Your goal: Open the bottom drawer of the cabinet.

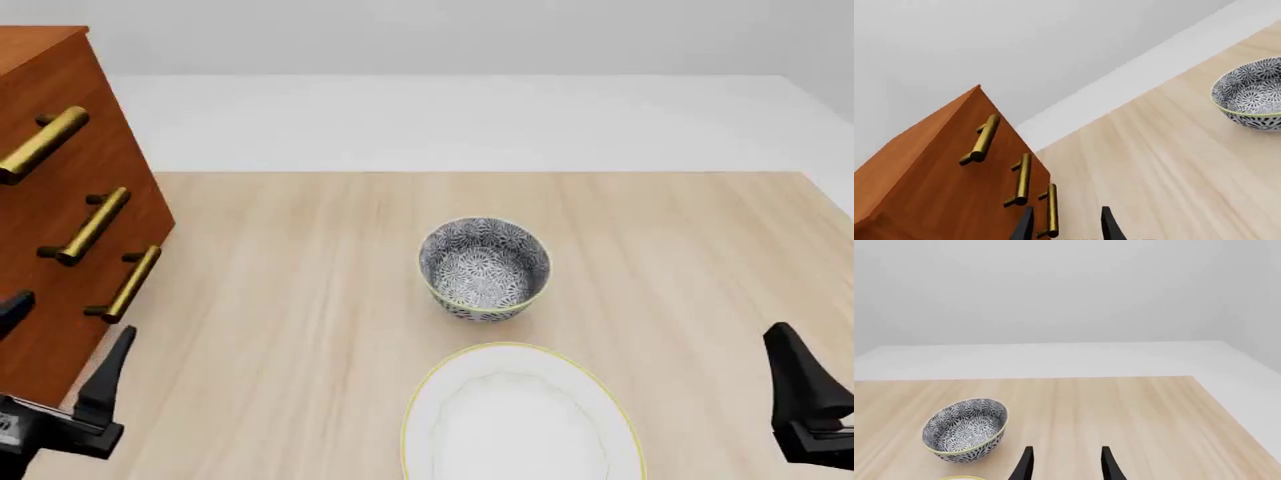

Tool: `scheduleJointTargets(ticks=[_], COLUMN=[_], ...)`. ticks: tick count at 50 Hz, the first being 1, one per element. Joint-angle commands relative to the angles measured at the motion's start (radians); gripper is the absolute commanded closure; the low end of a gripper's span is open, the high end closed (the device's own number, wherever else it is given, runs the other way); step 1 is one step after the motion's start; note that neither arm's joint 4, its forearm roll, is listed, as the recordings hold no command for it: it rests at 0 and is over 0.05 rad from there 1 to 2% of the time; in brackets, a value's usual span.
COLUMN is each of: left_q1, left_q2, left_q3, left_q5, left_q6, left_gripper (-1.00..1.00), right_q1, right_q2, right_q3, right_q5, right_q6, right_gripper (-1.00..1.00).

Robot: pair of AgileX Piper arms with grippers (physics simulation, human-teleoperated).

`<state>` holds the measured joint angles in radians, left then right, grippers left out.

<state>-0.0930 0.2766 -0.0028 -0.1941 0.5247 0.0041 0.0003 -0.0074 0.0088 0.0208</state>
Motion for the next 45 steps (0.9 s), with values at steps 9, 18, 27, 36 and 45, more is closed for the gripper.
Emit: scheduleJointTargets(ticks=[9, 18, 27, 36, 45], left_q1=[0.022, 0.044, 0.062, 0.082, 0.122], left_q2=[0.268, 0.418, 0.553, 0.670, 1.014], left_q3=[0.003, 0.003, 0.003, 0.003, 0.003], left_q5=[-0.196, -0.309, -0.405, -0.486, -0.778], left_q6=[0.130, 0.145, 0.167, 0.173, 0.219], left_gripper=[-1.00, -1.00, -1.00, -1.00, -1.00], right_q1=[0.007, 0.008, 0.010, 0.009, 0.004], right_q2=[0.000, 0.000, 0.000, 0.000, 0.000], right_q3=[-0.002, -0.010, -0.011, -0.005, 0.003], right_q5=[0.001, 0.005, 0.005, 0.002, -0.007], right_q6=[0.008, 0.012, 0.013, 0.015, 0.025], right_gripper=[-1.00, -1.00, -1.00, -1.00, -1.00])
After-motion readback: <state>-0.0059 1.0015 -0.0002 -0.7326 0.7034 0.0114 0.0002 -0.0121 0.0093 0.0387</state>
